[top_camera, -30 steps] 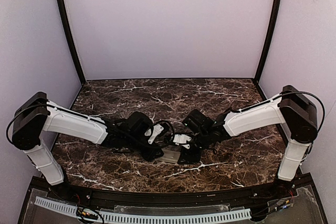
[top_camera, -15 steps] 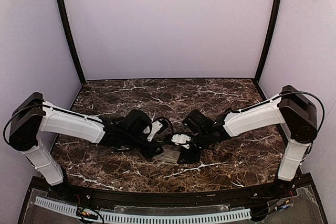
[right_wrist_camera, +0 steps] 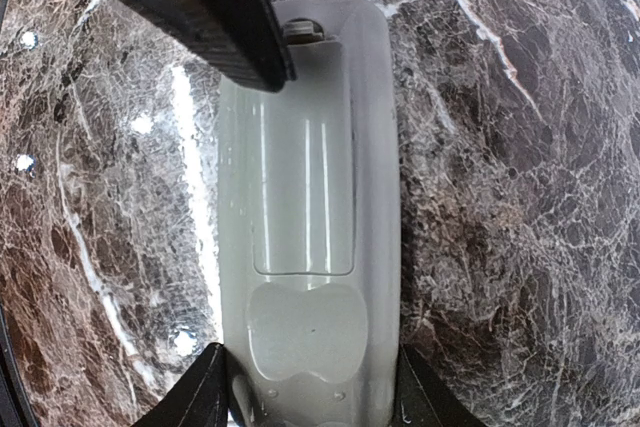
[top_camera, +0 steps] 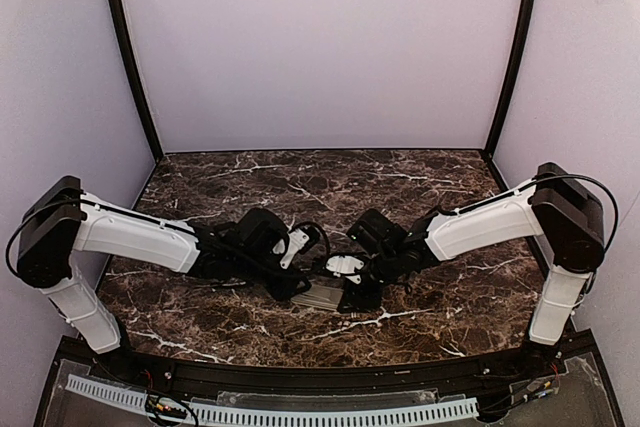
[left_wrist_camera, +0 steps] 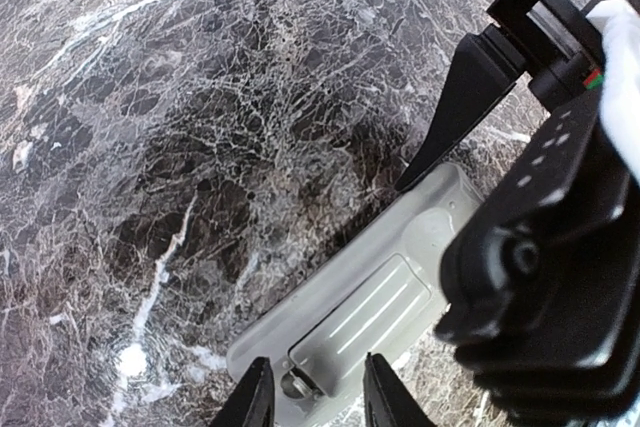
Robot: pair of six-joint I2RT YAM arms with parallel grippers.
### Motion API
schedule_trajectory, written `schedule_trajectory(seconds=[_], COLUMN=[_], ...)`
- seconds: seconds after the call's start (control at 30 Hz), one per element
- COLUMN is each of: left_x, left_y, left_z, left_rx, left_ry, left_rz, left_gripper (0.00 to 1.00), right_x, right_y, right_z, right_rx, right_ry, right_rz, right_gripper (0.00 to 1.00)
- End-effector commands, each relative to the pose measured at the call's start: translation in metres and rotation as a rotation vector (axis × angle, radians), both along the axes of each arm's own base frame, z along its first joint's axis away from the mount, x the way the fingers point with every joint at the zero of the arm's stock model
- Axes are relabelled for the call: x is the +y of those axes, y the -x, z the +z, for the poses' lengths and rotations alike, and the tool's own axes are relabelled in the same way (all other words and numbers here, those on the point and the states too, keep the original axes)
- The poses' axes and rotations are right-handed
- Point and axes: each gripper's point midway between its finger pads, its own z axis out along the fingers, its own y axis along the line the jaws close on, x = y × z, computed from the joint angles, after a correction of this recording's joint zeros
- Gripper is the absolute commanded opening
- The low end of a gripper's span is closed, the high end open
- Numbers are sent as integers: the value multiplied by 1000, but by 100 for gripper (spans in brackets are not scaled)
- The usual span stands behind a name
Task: Load the batteries into the remote control
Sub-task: Press the battery cover on the remote control.
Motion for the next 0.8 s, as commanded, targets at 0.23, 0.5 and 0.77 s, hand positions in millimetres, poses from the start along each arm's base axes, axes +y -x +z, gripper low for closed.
schedule_trajectory(seconds=[0.23,0.5,0.77], left_x=[9,18,29], left_y=[0,17,29], left_z=[-28,-54,-65], left_rx=[26,103,126], left_ry=[-76,-112,-149], left_rz=[13,-17,-54], left_gripper=[32,32,31], right_x=[-15,-16,-16], right_y=[3,3,2], right_z=[-23,-23,-21], right_rx=[26,23,20], right_ry=[69,72,72], right_rz=[-15,-18,-23], right_gripper=[41,41,41])
